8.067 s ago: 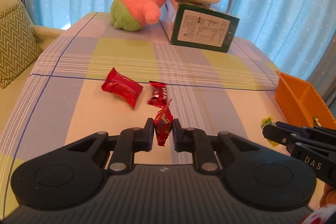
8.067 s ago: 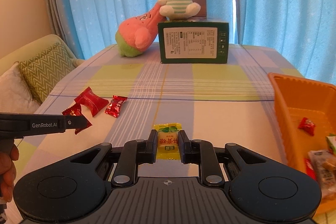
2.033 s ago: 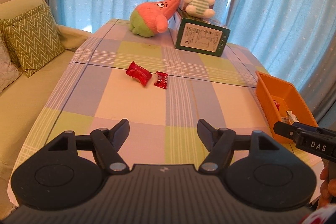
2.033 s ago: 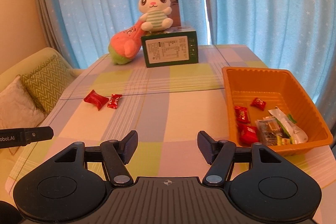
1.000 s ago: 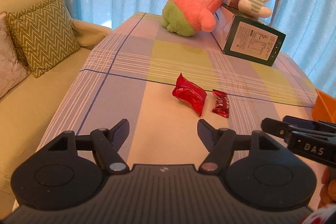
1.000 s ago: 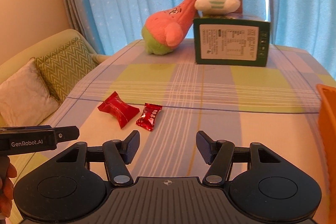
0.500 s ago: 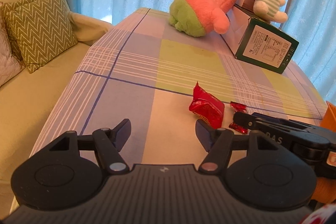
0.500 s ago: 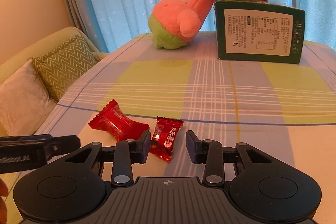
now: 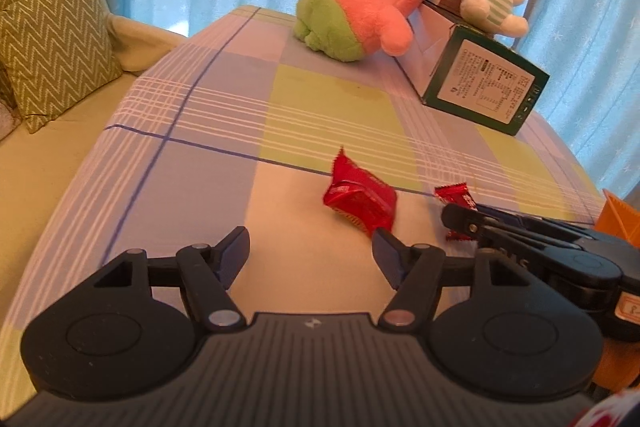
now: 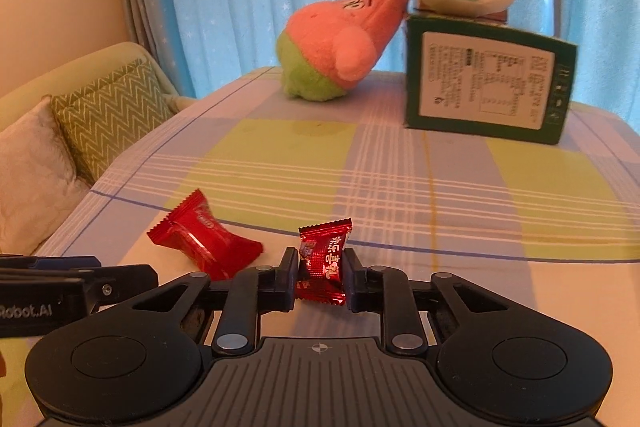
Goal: Organize snacks
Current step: 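Grasp the small red candy with the right tool while the left tool grasps the large red packet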
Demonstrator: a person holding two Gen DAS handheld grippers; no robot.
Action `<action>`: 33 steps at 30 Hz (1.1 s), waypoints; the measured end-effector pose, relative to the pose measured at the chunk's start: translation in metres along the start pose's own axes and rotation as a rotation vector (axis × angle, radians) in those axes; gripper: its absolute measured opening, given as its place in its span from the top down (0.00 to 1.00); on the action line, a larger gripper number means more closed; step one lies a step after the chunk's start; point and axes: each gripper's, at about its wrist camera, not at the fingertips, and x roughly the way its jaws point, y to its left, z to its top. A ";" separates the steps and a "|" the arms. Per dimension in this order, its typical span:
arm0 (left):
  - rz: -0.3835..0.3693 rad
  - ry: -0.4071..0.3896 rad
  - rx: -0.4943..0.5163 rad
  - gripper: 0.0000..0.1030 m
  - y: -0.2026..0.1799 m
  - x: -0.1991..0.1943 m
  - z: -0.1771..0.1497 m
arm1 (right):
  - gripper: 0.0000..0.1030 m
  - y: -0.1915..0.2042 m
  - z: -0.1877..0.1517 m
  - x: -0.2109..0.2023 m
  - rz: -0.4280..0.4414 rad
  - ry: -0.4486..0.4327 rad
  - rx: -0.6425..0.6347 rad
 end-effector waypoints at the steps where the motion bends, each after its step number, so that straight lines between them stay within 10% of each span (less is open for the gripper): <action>1: -0.014 -0.002 -0.007 0.37 -0.001 0.003 0.000 | 0.78 -0.006 -0.001 -0.005 -0.007 -0.004 0.013; 9: -0.111 -0.020 -0.100 0.43 -0.008 0.025 0.008 | 0.78 -0.045 -0.009 -0.028 -0.049 -0.003 0.079; 33: -0.102 -0.050 0.039 0.79 -0.064 0.023 0.000 | 0.78 -0.055 -0.011 -0.059 -0.058 -0.003 0.063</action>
